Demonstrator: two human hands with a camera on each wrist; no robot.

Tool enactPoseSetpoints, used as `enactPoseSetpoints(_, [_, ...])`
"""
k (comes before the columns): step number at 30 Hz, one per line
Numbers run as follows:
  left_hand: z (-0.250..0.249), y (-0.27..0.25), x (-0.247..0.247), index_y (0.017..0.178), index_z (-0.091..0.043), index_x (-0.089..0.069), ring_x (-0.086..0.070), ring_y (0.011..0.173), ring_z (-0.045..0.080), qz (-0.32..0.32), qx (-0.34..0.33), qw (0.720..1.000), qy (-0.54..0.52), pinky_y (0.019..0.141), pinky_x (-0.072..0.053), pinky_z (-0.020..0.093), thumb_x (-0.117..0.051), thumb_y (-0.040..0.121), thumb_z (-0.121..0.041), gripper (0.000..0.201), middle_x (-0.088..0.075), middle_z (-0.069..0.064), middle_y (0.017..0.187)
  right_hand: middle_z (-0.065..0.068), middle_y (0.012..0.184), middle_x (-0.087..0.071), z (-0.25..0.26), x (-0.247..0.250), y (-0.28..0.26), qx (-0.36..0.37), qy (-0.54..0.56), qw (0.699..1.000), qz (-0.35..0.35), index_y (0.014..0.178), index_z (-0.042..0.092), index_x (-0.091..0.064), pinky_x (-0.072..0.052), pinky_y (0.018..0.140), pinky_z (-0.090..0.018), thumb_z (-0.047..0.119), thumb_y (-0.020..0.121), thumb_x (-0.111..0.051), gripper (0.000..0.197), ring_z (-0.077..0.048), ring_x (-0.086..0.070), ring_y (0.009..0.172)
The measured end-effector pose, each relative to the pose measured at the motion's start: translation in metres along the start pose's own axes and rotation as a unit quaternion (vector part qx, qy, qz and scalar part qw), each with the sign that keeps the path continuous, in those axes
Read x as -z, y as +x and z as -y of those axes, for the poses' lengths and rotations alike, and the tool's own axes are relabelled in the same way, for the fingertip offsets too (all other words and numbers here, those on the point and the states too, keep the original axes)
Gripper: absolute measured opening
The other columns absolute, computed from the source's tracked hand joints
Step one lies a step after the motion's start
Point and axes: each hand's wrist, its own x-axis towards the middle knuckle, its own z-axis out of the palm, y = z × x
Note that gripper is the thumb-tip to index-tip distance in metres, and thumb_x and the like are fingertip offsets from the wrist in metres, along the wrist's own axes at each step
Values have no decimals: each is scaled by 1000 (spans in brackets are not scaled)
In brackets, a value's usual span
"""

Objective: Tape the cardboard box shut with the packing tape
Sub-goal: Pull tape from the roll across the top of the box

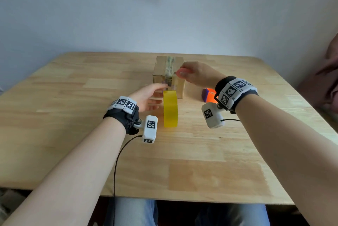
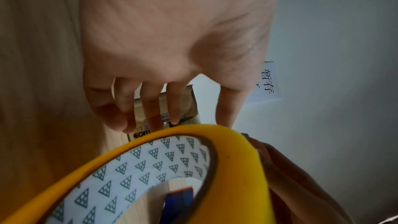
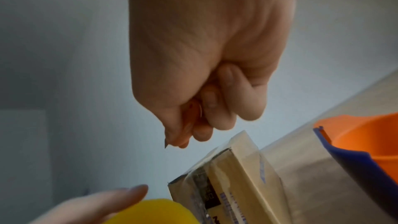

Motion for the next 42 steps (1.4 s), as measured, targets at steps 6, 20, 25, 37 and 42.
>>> enactPoseSetpoints(6, [4,3,7,124,-16,-70,-62,104,28,54,-25,998,18,64,-52,31,-94,57,-56,82,-69,15,128,3,96,-71,10,-8,17,30,-99,992,67,97,15,-74,-52,85,-36,28,100,-60,19,-21,-65,95])
enactPoseSetpoints(20, [13,10,11,130,-27,-70,-55,120,31,101,-75,992,23,75,-47,32,-92,55,-49,80,-67,9,139,11,86,-68,33,-22,35,39,-245,962,117,89,30,-72,-55,76,-38,41,94,-58,19,-18,-65,87])
enactPoseSetpoints(25, [13,13,13,128,-26,-72,-51,138,40,93,-68,993,22,76,-48,33,-94,55,-48,80,-63,9,143,1,89,-74,44,-21,40,37,-278,950,136,90,24,-78,-61,75,-38,35,92,-55,25,-22,-70,84])
enactPoseSetpoints(37, [14,18,17,132,-25,-73,-52,138,38,94,-63,993,42,91,-49,40,-98,52,-56,89,-63,8,145,-1,75,-76,56,-27,53,21,-295,942,158,95,14,-79,-54,62,-28,34,95,-60,28,-16,-67,66])
enactPoseSetpoints(42, [11,17,15,129,-23,-74,-51,136,36,89,-66,993,50,103,-49,47,-97,52,-54,86,-63,7,144,2,62,-66,51,-20,50,10,-275,947,164,82,9,-75,-52,62,-28,27,92,-62,25,-17,-61,61])
